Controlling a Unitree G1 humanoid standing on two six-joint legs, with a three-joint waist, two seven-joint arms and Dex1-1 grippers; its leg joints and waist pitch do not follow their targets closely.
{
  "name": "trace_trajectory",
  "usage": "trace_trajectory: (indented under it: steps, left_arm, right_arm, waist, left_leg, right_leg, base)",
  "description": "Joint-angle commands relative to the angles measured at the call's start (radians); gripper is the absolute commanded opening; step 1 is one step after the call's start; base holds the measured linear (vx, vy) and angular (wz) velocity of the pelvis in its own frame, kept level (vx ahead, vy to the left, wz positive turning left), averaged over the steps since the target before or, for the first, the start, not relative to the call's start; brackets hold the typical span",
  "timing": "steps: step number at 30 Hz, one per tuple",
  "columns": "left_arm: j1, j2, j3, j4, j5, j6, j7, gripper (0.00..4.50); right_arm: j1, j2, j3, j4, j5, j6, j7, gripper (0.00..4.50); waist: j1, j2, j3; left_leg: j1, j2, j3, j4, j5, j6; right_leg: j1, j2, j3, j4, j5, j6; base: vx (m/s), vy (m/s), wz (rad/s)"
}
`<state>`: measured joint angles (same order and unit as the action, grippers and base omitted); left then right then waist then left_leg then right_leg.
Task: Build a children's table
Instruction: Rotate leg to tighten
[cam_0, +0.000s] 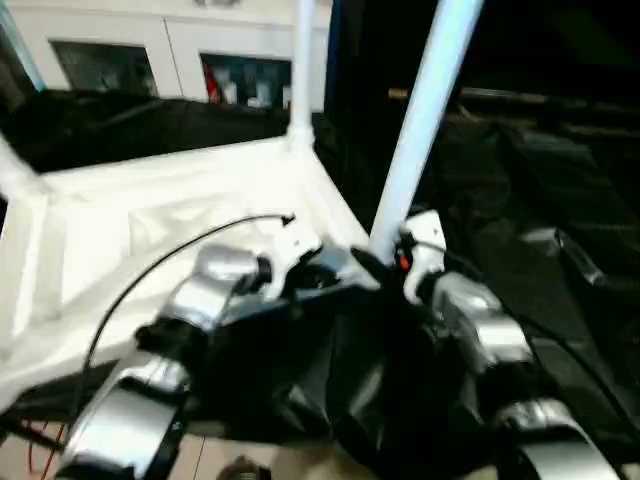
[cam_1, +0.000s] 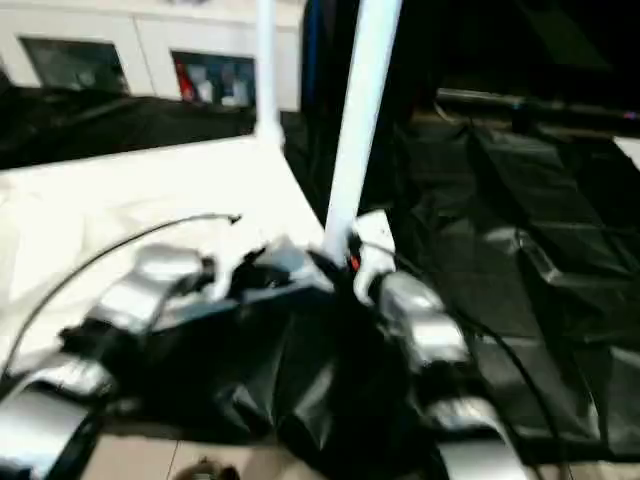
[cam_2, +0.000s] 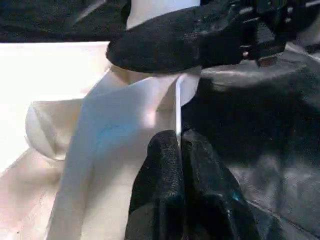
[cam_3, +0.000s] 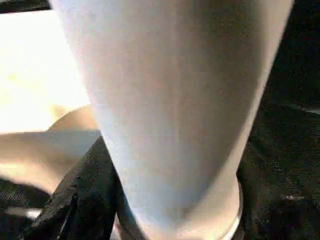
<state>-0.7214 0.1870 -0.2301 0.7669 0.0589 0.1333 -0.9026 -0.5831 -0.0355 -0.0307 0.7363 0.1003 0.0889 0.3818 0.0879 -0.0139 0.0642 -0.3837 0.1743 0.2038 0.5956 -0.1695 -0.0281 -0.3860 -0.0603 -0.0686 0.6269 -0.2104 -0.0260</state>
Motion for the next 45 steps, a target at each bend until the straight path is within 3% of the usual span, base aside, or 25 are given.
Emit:
trace_trajectory:
  steps: [1,3,5,7,10,15,19,20,27,32,33,34,38,39,40,42,43,45]
  left_arm:
    - [-0.045,-0.055,0.031,-0.005,-0.029,-0.051,0.049,0.00]
    - [-0.038,-0.050,0.030,-0.010,-0.036,-0.062,0.023,0.00]
    - [-0.022,-0.037,0.023,-0.024,-0.046,-0.083,-0.017,0.00]
    - [-0.002,-0.022,0.018,-0.043,-0.058,-0.095,-0.061,0.00]
    - [0.025,0.000,0.008,-0.068,-0.067,-0.100,-0.118,0.00]
    - [0.084,0.057,-0.017,-0.146,-0.088,-0.094,-0.254,0.00]
    - [0.114,0.098,-0.027,-0.197,-0.104,-0.085,-0.334,0.00]
    - [0.115,0.100,-0.028,-0.200,-0.105,-0.085,-0.339,0.00]
    - [0.147,0.142,-0.050,-0.251,-0.122,-0.069,-0.442,0.00]
    - [0.154,0.158,-0.060,-0.267,-0.119,-0.066,-0.467,0.00]
    - [0.156,0.162,-0.062,-0.267,-0.117,-0.071,-0.472,0.00]
    - [0.157,0.164,-0.062,-0.262,-0.113,-0.075,-0.472,0.00]
    - [0.154,0.157,-0.061,-0.255,-0.110,-0.071,-0.456,0.00]
    - [0.155,0.154,-0.058,-0.259,-0.109,-0.066,-0.445,0.00]
    - [0.156,0.152,-0.057,-0.262,-0.108,-0.062,-0.437,0.00]
    - [0.157,0.150,-0.055,-0.263,-0.107,-0.061,-0.429,0.00]
    - [0.155,0.146,-0.052,-0.261,-0.102,-0.057,-0.407,0.00]
    - [0.140,0.132,-0.038,-0.243,-0.091,-0.042,-0.348,0.00]
  right_arm:
    - [-0.008,0.085,0.062,0.039,-0.004,-0.003,0.050,3.03]
    - [-0.007,0.091,0.045,0.016,0.040,0.019,0.118,3.40]
    - [-0.001,0.074,0.053,-0.005,0.041,0.018,0.159,3.47]
    - [0.014,0.040,0.077,-0.031,0.031,0.016,0.211,3.68]
    - [0.040,-0.015,0.112,-0.072,0.025,0.009,0.297,3.86]
    - [0.094,-0.150,0.132,-0.166,0.052,0.021,0.519,3.86]
    - [0.121,-0.239,0.124,-0.209,0.062,0.014,0.614,3.86]
    - [0.122,-0.242,0.123,-0.211,0.063,0.014,0.617,3.86]
    - [0.160,-0.295,0.143,-0.304,0.103,0.066,0.716,3.86]
    - [0.174,-0.296,0.161,-0.326,0.102,0.077,0.732,3.41]
    - [0.177,-0.296,0.170,-0.333,0.099,0.083,0.738,3.41]
    - [0.178,-0.291,0.182,-0.332,0.097,0.087,0.750,3.29]
    - [0.174,-0.282,0.190,-0.319,0.094,0.085,0.758,3.05]
    - [0.174,-0.280,0.192,-0.319,0.097,0.088,0.758,2.83]
    - [0.174,-0.277,0.194,-0.318,0.099,0.089,0.757,2.74]
    - [0.175,-0.273,0.195,-0.315,0.101,0.090,0.757,2.70]
    - [0.176,-0.265,0.195,-0.308,0.100,0.090,0.741,2.63]
    - [0.178,-0.245,0.189,-0.294,0.095,0.088,0.697,2.60]
  waist:
    - [-0.002,0.001,-0.074]
    - [-0.001,0.001,-0.073]
    - [-0.003,-0.001,-0.073]
    - [-0.004,-0.005,-0.073]
    - [-0.002,-0.004,-0.073]
    - [0.010,-0.005,-0.071]
    - [0.019,-0.004,-0.068]
    - [0.020,0.005,-0.067]
    - [0.025,0.005,-0.070]
    - [0.023,0.005,-0.068]
    - [0.021,-0.006,-0.067]
    - [0.023,-0.001,-0.067]
    - [0.021,-0.001,-0.067]
    - [0.024,-0.010,-0.067]
    - [0.026,-0.004,-0.067]
    - [0.025,-0.005,-0.067]
    - [0.026,0.001,-0.067]
    - [0.024,-0.001,-0.067]
  left_leg:
    - [0.026,0.069,-0.037,-0.069,-0.168,0.011]
    - [0.025,0.070,-0.037,-0.070,-0.168,0.022]
    - [0.023,0.070,-0.037,-0.070,-0.169,0.031]
    - [0.023,0.070,-0.036,-0.069,-0.156,0.041]
    - [0.022,0.071,-0.035,-0.067,-0.142,0.055]
    - [0.021,0.075,-0.034,-0.066,-0.160,0.059]
    - [0.026,0.078,-0.034,-0.069,-0.188,0.047]
    - [0.026,0.078,-0.034,-0.069,-0.195,0.044]
    - [0.026,0.077,-0.034,-0.070,-0.195,0.036]
    - [0.027,0.077,-0.034,-0.071,-0.207,0.032]
    - [0.028,0.077,-0.033,-0.072,-0.213,0.030]
    - [0.027,0.076,-0.035,-0.072,-0.210,0.028]
    - [0.028,0.076,-0.036,-0.072,-0.210,0.025]
    - [0.026,0.076,-0.036,-0.072,-0.207,0.028]
    - [0.026,0.076,-0.037,-0.072,-0.201,0.029]
    - [0.026,0.076,-0.036,-0.072,-0.200,0.029]
    - [0.026,0.076,-0.036,-0.071,-0.204,0.028]
    - [0.027,0.077,-0.037,-0.073,-0.208,0.024]
  right_leg:
    - [0.039,-0.110,0.062,-0.078,-0.105,-0.222]
    - [0.042,-0.110,0.062,-0.078,-0.097,-0.221]
    - [0.043,-0.109,0.062,-0.077,-0.098,-0.220]
    - [0.044,-0.109,0.061,-0.077,-0.086,-0.223]
    - [0.044,-0.108,0.061,-0.074,-0.068,-0.224]
    - [0.046,-0.109,0.060,-0.077,-0.114,-0.220]
    - [0.038,-0.108,0.060,-0.082,-0.170,-0.215]
    - [0.036,-0.109,0.061,-0.083,-0.175,-0.215]
    - [0.038,-0.105,0.060,-0.080,-0.146,-0.219]
    - [0.034,-0.106,0.060,-0.086,-0.190,-0.215]
    - [0.033,-0.105,0.061,-0.087,-0.204,-0.211]
    - [0.034,-0.107,0.061,-0.086,-0.214,-0.207]
    - [0.033,-0.107,0.061,-0.087,-0.213,-0.203]
    - [0.035,-0.108,0.060,-0.087,-0.214,-0.201]
    - [0.034,-0.109,0.060,-0.085,-0.213,-0.202]
    - [0.033,-0.109,0.060,-0.085,-0.208,-0.204]
    - [0.033,-0.110,0.061,-0.086,-0.211,-0.204]
    - [0.032,-0.108,0.060,-0.086,-0.208,-0.206]
  base:
    - [0.000,0.000,0.00]
    - [0.000,0.000,0.00]
    - [0.000,0.000,0.00]
    - [0.000,0.000,0.00]
    - [0.000,0.000,0.00]
    - [0.000,0.000,0.00]
    - [0.000,0.000,0.00]
    - [0.000,0.000,0.00]
    - [0.000,0.000,0.00]
    - [0.000,0.000,0.00]
    - [0.000,0.000,0.00]
    - [0.000,0.000,0.00]
    - [0.000,0.000,0.00]
    - [0.000,0.000,0.00]
    - [0.000,0.000,0.00]
    - [0.000,0.000,0.00]
    - [0.000,0.000,0.00]
    - [0.000,0.000,0.00]
